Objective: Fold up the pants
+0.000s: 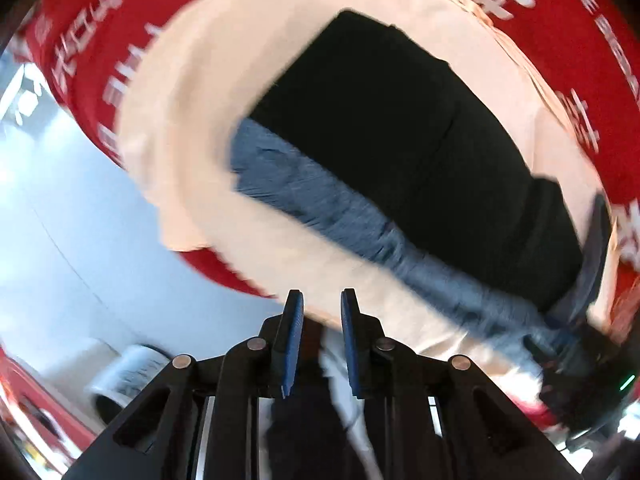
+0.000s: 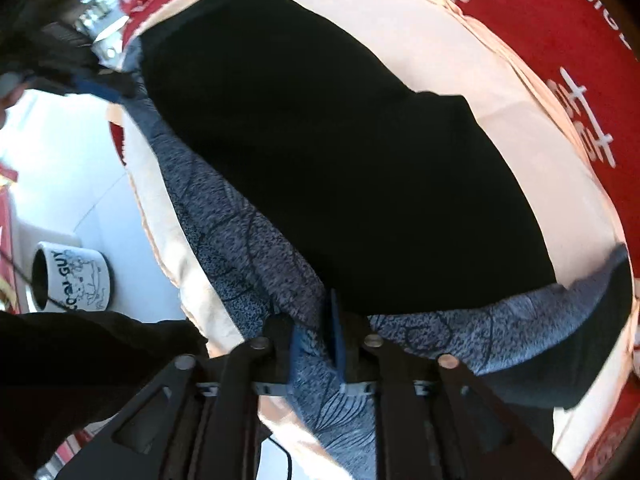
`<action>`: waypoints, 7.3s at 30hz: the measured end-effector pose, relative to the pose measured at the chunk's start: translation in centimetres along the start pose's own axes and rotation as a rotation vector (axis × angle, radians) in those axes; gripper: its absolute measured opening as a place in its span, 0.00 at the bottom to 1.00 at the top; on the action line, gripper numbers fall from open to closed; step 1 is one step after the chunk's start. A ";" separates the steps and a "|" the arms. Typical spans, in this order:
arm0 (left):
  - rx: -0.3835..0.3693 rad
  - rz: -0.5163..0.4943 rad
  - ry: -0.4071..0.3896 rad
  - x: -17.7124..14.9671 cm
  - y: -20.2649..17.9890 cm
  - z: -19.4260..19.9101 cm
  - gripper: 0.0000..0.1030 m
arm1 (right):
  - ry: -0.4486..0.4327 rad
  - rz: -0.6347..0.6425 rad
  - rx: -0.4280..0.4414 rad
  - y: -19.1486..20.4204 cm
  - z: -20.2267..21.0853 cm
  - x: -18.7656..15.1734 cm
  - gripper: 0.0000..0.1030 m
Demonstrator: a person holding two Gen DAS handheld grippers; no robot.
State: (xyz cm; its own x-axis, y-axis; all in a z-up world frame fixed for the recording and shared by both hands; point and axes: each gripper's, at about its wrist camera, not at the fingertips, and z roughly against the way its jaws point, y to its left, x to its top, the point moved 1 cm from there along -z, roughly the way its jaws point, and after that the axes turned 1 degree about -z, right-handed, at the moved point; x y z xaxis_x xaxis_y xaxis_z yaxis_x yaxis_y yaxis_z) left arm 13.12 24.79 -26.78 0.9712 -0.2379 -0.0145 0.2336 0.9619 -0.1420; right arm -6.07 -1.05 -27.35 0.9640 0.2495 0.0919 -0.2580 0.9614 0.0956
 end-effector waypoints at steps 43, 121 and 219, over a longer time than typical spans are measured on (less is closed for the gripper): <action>0.196 -0.522 0.190 0.4 -24.0 -0.2 0.20 | 0.214 -0.883 -0.194 -25.2 -1.9 1.5 0.77; -0.149 -0.417 0.396 -21.6 -45.3 -7.3 1.00 | -0.446 -1.152 0.192 -29.1 15.7 -39.4 0.17; 0.152 -0.508 -0.191 10.4 -14.8 -3.6 1.00 | -0.144 -0.433 0.426 -15.9 -0.8 10.0 1.00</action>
State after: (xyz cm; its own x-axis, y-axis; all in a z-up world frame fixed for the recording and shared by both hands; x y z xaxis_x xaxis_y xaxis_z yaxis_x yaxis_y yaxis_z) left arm 19.58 7.58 -28.36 0.7231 -0.6613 0.1998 0.6646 0.7448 0.0600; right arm 7.76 -13.74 -28.73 0.9762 -0.1990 0.0861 0.1225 0.8337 0.5385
